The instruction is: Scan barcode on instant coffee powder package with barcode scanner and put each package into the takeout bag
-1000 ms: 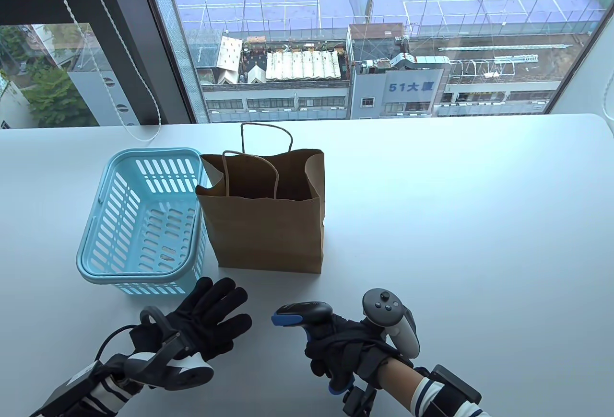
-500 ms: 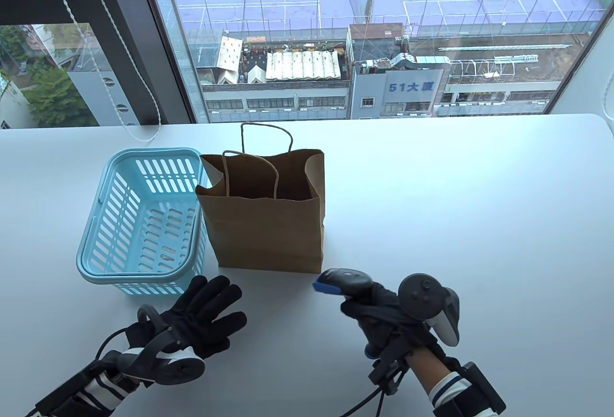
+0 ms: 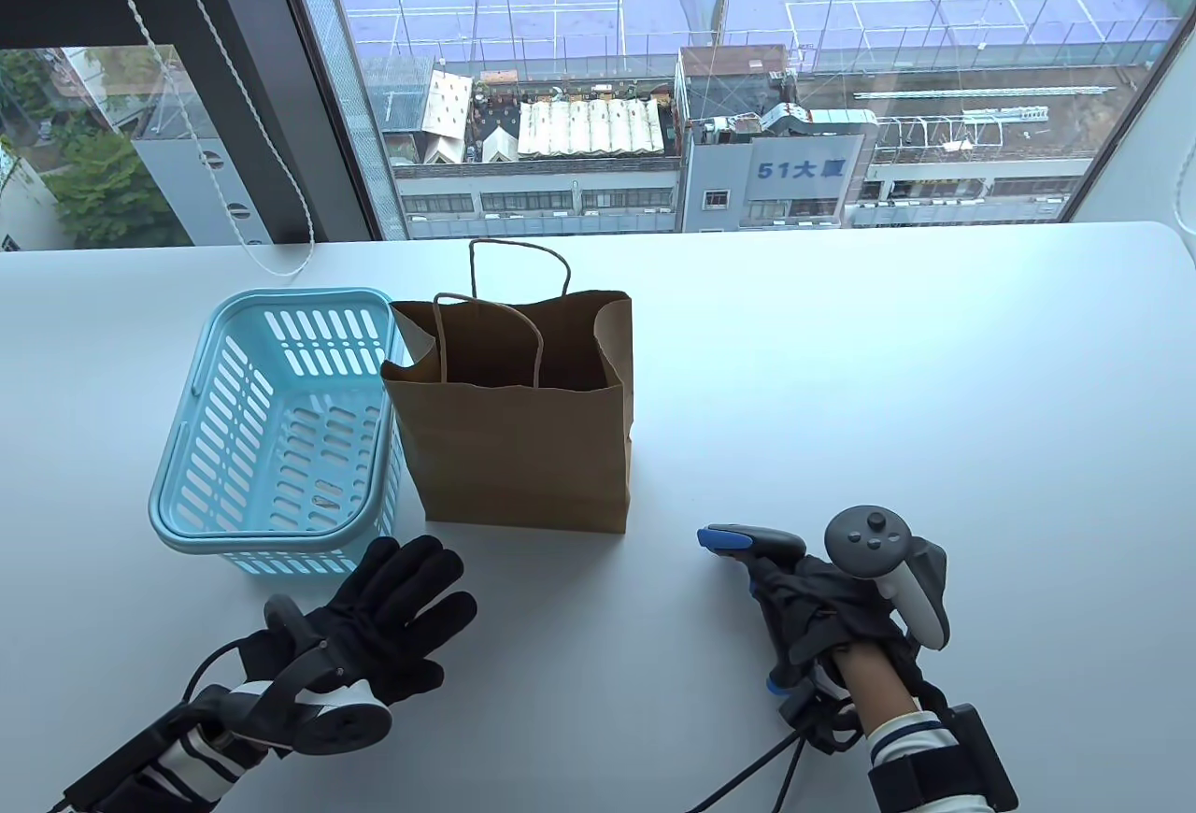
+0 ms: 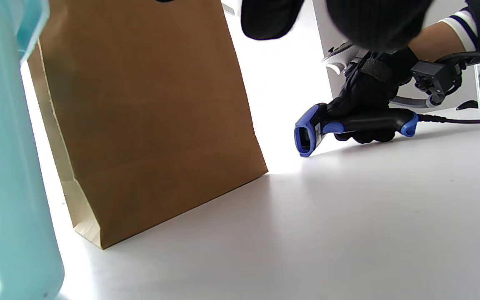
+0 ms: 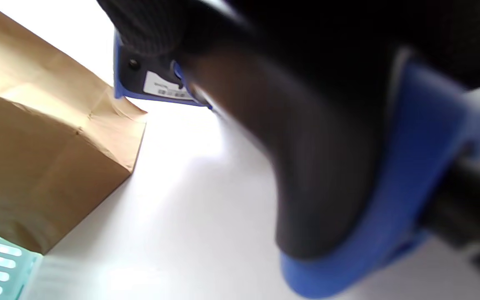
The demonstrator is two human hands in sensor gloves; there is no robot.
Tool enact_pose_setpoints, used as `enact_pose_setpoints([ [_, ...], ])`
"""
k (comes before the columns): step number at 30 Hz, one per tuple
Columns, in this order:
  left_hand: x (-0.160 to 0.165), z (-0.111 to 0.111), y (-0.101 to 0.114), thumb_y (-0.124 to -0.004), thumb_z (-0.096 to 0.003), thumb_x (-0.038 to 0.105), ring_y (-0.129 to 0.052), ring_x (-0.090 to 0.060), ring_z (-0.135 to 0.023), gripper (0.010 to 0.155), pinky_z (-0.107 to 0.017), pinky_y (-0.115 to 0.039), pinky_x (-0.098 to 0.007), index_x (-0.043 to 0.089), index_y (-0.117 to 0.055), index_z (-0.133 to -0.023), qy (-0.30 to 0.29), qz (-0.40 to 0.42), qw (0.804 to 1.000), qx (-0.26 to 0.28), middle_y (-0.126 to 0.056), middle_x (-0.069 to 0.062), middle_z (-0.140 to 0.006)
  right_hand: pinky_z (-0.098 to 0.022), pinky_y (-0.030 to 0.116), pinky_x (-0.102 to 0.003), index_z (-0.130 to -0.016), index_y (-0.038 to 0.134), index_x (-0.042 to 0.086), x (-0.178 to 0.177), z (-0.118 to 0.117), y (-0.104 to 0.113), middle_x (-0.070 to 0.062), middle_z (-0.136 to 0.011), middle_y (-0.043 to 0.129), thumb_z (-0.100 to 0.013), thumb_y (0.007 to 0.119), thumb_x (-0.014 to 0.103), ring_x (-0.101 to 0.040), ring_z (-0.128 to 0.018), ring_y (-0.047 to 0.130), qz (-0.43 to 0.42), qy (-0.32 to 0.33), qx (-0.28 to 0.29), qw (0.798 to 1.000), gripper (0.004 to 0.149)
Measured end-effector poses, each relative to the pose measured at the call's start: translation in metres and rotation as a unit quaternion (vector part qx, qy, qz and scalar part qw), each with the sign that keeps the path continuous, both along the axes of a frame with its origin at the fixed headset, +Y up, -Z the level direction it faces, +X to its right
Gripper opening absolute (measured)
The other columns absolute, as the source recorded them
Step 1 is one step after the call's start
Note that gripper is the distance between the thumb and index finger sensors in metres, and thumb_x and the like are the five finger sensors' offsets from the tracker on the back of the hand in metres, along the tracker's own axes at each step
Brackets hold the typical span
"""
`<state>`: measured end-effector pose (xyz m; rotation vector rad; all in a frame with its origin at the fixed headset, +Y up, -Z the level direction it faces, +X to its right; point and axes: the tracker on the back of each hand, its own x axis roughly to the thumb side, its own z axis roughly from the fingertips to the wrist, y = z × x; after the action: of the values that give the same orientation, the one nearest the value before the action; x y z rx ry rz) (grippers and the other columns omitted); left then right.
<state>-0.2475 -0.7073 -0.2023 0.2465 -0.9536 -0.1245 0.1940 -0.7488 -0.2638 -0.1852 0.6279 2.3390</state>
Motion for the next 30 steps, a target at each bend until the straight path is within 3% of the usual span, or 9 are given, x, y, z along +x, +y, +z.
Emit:
enact_pose_setpoints([
  [5, 0.000, 0.001, 0.001, -0.072, -0.0377, 0.057, -0.034, -0.045, -0.107, 0.081, -0.074, -0.036, -0.063, 0.020, -0.049, -0.106, -0.001, -0.004, 1.000, 0.004, -0.012, -0.016, -0.115, -0.027, 0.076, -0.061, -0.078, 0.076, -0.017, -0.004, 0.000, 0.000, -0.029, -0.051, 0.094, -0.057, 0.054, 0.047, -0.047, -0.032, 0.096, 0.135, 0.025, -0.023, 0.990, 0.071],
  [10, 0.000, 0.001, 0.001, -0.073, -0.0358, 0.059, -0.032, -0.047, -0.107, 0.088, -0.074, -0.036, -0.064, 0.019, -0.042, -0.108, 0.002, -0.008, 1.000, 0.008, -0.008, -0.019, -0.113, -0.026, 0.076, -0.060, -0.076, 0.078, -0.016, -0.011, 0.001, 0.007, -0.028, -0.048, 0.095, -0.058, 0.053, 0.048, -0.045, -0.029, 0.096, 0.185, 0.039, -0.017, 0.982, 0.071],
  [13, 0.000, 0.002, 0.005, -0.074, -0.0348, 0.061, -0.030, -0.048, -0.106, 0.095, -0.074, -0.035, -0.065, 0.017, -0.033, -0.109, 0.003, -0.013, 1.000, 0.021, -0.004, -0.021, -0.112, -0.024, 0.077, -0.057, -0.075, 0.079, -0.015, -0.025, 0.006, 0.031, -0.026, -0.046, 0.095, -0.057, 0.056, 0.049, -0.042, -0.026, 0.096, 0.295, 0.045, 0.045, 0.953, 0.070],
  [17, -0.001, 0.006, 0.015, -0.073, -0.0341, 0.063, -0.027, -0.052, -0.106, 0.104, -0.073, -0.034, -0.067, 0.013, -0.019, -0.108, 0.008, -0.007, 0.998, 0.056, -0.001, -0.025, -0.111, -0.023, 0.078, -0.054, -0.077, 0.078, -0.010, -0.057, 0.022, 0.066, -0.023, -0.048, 0.095, -0.057, 0.064, 0.045, -0.038, -0.026, 0.096, 0.354, 0.073, 0.274, 0.891, 0.061],
  [19, -0.001, 0.007, 0.021, -0.072, -0.0330, 0.067, -0.025, -0.055, -0.106, 0.109, -0.072, -0.033, -0.068, 0.011, -0.013, -0.106, 0.019, -0.007, 0.997, 0.074, -0.001, -0.028, -0.110, -0.030, 0.076, -0.058, -0.083, 0.073, -0.011, -0.081, 0.034, 0.076, -0.027, -0.058, 0.092, -0.056, 0.068, 0.043, -0.045, -0.036, 0.095, 0.346, 0.110, 0.437, 0.823, 0.061],
  [21, -0.001, 0.007, 0.025, -0.072, -0.0323, 0.069, -0.024, -0.057, -0.105, 0.114, -0.072, -0.032, -0.070, 0.009, -0.008, -0.105, 0.028, -0.006, 0.996, 0.086, 0.000, -0.031, -0.110, -0.042, 0.070, -0.065, -0.094, 0.060, -0.010, -0.104, 0.042, 0.079, -0.033, -0.076, 0.081, -0.055, 0.070, 0.044, -0.054, -0.056, 0.088, 0.333, 0.178, 0.519, 0.767, 0.067],
  [23, -0.001, 0.007, 0.026, -0.071, -0.0321, 0.071, -0.023, -0.059, -0.105, 0.116, -0.071, -0.032, -0.071, 0.007, -0.006, -0.104, 0.033, -0.006, 0.995, 0.089, -0.001, -0.032, -0.110, -0.052, 0.057, -0.074, -0.102, 0.045, -0.006, -0.129, 0.047, 0.076, -0.040, -0.093, 0.060, -0.055, 0.069, 0.046, -0.064, -0.075, 0.070, 0.321, 0.271, 0.555, 0.718, 0.074],
  [27, 0.001, 0.006, 0.022, -0.070, -0.0319, 0.072, -0.021, -0.059, -0.105, 0.117, -0.071, -0.031, -0.072, 0.007, -0.003, -0.103, 0.036, -0.020, 0.995, 0.090, 0.001, -0.033, -0.109, -0.056, 0.036, -0.082, -0.108, 0.027, 0.001, -0.166, 0.046, 0.058, -0.042, -0.104, 0.030, -0.053, 0.068, 0.052, -0.070, -0.091, 0.041, 0.313, 0.394, 0.570, 0.650, 0.085],
  [30, 0.003, 0.006, 0.017, -0.070, -0.0321, 0.072, -0.019, -0.058, -0.105, 0.117, -0.072, -0.030, -0.071, 0.008, -0.002, -0.102, 0.030, -0.029, 0.995, 0.087, 0.002, -0.032, -0.109, -0.057, 0.030, -0.083, -0.108, 0.025, 0.002, -0.178, 0.042, 0.040, -0.042, -0.106, 0.023, -0.052, 0.068, 0.055, -0.070, -0.094, 0.032, 0.311, 0.439, 0.563, 0.627, 0.088],
])
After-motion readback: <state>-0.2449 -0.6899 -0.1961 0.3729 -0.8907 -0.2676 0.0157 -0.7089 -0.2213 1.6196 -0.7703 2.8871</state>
